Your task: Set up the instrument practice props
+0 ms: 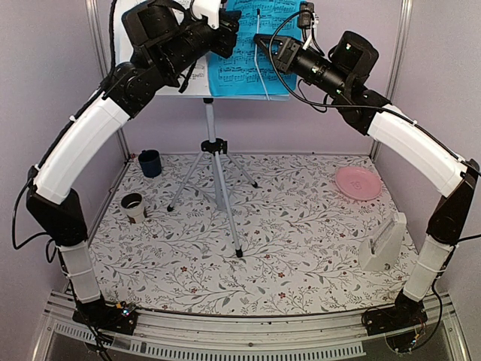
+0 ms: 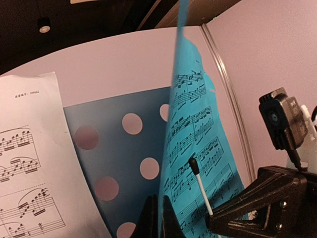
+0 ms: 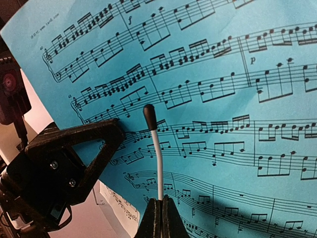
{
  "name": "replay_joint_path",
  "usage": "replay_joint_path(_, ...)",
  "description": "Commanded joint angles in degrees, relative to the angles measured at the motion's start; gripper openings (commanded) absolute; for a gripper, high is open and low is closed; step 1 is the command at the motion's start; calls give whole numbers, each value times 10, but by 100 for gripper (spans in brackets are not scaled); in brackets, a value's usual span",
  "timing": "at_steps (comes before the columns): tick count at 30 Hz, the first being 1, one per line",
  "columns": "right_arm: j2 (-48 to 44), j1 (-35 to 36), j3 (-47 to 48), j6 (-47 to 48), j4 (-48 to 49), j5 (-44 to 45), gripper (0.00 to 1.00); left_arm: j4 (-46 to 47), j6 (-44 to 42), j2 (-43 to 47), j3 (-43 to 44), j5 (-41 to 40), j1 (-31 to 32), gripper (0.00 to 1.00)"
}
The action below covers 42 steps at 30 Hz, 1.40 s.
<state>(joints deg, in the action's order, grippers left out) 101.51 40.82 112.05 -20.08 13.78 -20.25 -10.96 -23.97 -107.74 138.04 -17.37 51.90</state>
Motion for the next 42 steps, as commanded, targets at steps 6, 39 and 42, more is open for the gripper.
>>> replay_joint_path(6,-13,8,-3,3,20,-21,2,-7,-6,-20,22,17,-10,0)
replay_joint_path(39,-92,9,-86,20,27,54,91,42,-15,112,-121,-84,43,94)
replay_joint_path(42,-119,9,-114,35,25,67,99,48,-9,150,-165,-95,53,99)
